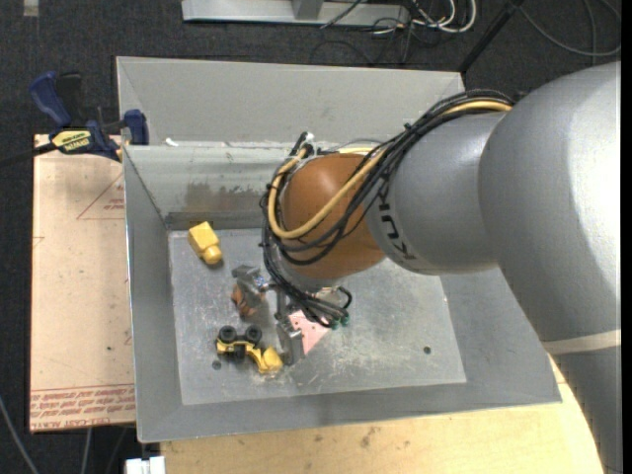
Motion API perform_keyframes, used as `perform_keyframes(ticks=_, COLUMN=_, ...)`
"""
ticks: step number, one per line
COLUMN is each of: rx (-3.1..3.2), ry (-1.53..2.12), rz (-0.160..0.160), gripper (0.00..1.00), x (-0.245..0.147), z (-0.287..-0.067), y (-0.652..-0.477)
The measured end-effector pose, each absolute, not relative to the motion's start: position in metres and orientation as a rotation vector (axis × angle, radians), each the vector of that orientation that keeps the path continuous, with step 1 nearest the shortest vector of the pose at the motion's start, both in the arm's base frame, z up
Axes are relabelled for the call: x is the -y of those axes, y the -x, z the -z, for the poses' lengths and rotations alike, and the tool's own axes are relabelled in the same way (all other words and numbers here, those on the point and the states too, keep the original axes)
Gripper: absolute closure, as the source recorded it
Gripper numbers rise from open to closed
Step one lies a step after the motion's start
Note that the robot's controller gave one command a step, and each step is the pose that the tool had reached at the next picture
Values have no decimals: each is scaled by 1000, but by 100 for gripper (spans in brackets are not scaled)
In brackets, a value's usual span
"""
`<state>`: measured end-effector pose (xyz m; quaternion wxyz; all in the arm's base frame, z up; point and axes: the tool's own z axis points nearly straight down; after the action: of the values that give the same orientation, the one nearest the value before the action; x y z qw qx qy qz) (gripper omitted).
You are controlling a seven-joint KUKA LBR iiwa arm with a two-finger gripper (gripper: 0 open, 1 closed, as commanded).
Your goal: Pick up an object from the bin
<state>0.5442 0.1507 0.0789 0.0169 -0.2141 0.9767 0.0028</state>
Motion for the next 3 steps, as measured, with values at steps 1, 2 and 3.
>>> perform_keyframes(ticks=1, rx=-2987, ry=910, rz=-11, gripper=0, x=-171, z=-76, y=-533)
perform_keyframes(ticks=2, rx=-2970, ry=971, rz=-11, gripper=0, x=-174, z=-75, y=-532)
perform_keyframes(ticks=3, rx=-2960, ry=1051, rz=-3, gripper=100, x=-147, z=-70, y=-525)
